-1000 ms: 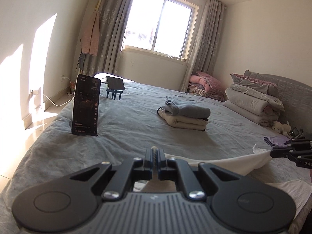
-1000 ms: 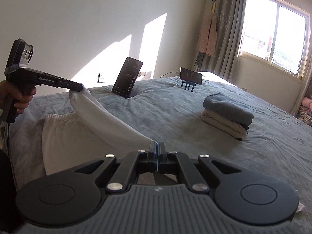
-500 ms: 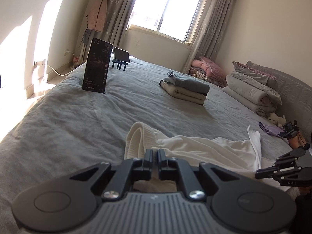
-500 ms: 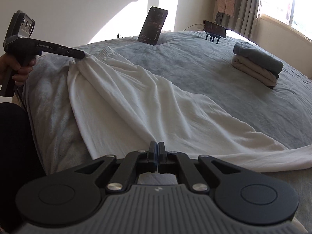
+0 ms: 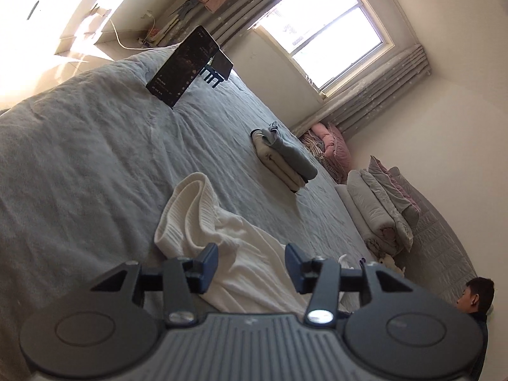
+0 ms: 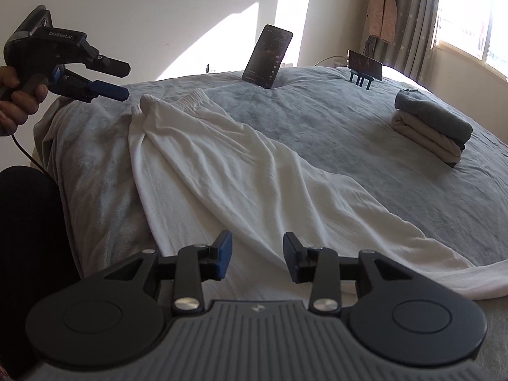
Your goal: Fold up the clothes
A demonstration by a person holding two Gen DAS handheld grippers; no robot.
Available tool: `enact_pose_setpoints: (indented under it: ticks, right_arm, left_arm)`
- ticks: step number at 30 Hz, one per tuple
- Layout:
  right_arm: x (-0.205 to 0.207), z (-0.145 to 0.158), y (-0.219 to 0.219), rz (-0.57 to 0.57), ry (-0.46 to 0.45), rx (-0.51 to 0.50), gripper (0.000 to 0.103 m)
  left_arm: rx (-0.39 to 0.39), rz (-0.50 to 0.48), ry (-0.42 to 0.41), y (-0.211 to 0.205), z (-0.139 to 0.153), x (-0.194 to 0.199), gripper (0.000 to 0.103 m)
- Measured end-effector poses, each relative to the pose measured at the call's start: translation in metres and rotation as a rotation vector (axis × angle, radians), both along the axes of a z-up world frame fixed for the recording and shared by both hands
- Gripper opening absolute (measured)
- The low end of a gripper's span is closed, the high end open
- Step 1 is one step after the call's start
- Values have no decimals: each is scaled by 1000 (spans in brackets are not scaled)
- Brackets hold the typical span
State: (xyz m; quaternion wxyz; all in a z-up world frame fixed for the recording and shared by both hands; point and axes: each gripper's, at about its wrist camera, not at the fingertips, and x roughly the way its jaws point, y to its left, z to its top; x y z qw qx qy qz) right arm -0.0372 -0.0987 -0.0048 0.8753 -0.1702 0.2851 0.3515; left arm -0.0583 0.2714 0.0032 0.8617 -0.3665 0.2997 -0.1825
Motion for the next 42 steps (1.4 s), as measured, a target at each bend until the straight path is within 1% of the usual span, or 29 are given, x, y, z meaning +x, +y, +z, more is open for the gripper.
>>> enact_pose_setpoints:
  ticks: [1, 2, 3, 9, 11, 13, 15, 16, 17, 18, 19, 20, 21, 22, 23, 24, 25, 26, 29, 31, 33, 35, 39, 41, 42]
  right_arm:
    - [1, 0, 0, 1, 0, 0, 40]
    - [1, -1, 0, 2, 0, -1, 40]
    - [1, -1, -1, 3, 2, -2, 40]
    - [3, -4, -5, 13, 7, -23, 38]
    - [4, -5, -7, 16, 7, -32, 38]
    - [6, -5, -6, 25, 1, -39, 35]
    - [5, -5, -4, 46, -5, -44, 35]
    - [6, -4, -2, 70, -1, -35, 35]
    - [5, -3, 0, 94, 2, -27, 35]
    - [5, -3, 2, 117, 4, -19, 35]
    - [5, -4, 5, 131, 1, -25, 33]
    - [5, -5, 8, 146, -1, -32, 32]
    - [6, -7, 11, 150, -8, -46, 31]
    - [7, -9, 13, 151, -14, -61, 26]
    - [7, -8, 12, 150, -15, -56, 21]
    - [7, -7, 12, 148, -17, -51, 10]
    - [7, -5, 11, 146, -18, -46, 3]
    - [7, -4, 10, 145, -19, -41, 1]
    - [7, 0, 8, 140, -23, -25, 0]
    - [6, 8, 6, 136, -30, 4, 0]
    - [2, 17, 5, 137, -51, 18, 0]
    - [-4, 25, 5, 146, -71, 22, 0]
    - [-17, 30, 8, 204, -59, 42, 0]
    - [-23, 26, 15, 220, -82, 6, 0]
    - [-22, 23, 17, 210, -92, -13, 0]
  left_arm:
    - [-10, 5, 15, -2, 0, 2, 50]
    - [-16, 11, 30, -3, 0, 5, 58]
    - [-17, 18, 42, -5, 1, 7, 61]
    - [-15, 58, 143, -18, -3, 25, 65]
    - [-1, 91, 176, -22, -4, 28, 65]
    - [15, 129, 211, -25, -4, 32, 63]
    - [8, 164, 243, -26, -6, 34, 63]
    - [-5, 183, 258, -25, -8, 34, 61]
    - [-19, 202, 274, -23, -10, 35, 54]
    - [-24, 219, 283, -23, -11, 35, 50]
    - [-26, 234, 288, -22, -11, 35, 42]
    - [-27, 249, 294, -22, -12, 35, 31]
    - [-29, 260, 297, -22, -13, 34, 29]
    - [-31, 267, 298, -22, -13, 34, 25]
    - [-32, 275, 297, -22, -13, 32, 18]
    - [-32, 284, 292, -22, -13, 31, 16]
    - [-30, 287, 285, -22, -12, 30, 12]
    - [-29, 281, 270, -23, -11, 29, 8]
    - [-39, 254, 197, -22, -4, 27, 7]
    - [-51, 225, 143, -18, 0, 26, 7]
    - [-62, 194, 91, -14, 4, 26, 7]
    - [-57, 153, 56, -10, 4, 27, 7]
    - [-43, 99, 43, 4, -7, 24, 7]
    - [-18, 101, 54, 11, -15, 22, 7]
    - [-25, 106, 67, 15, -20, 21, 7]
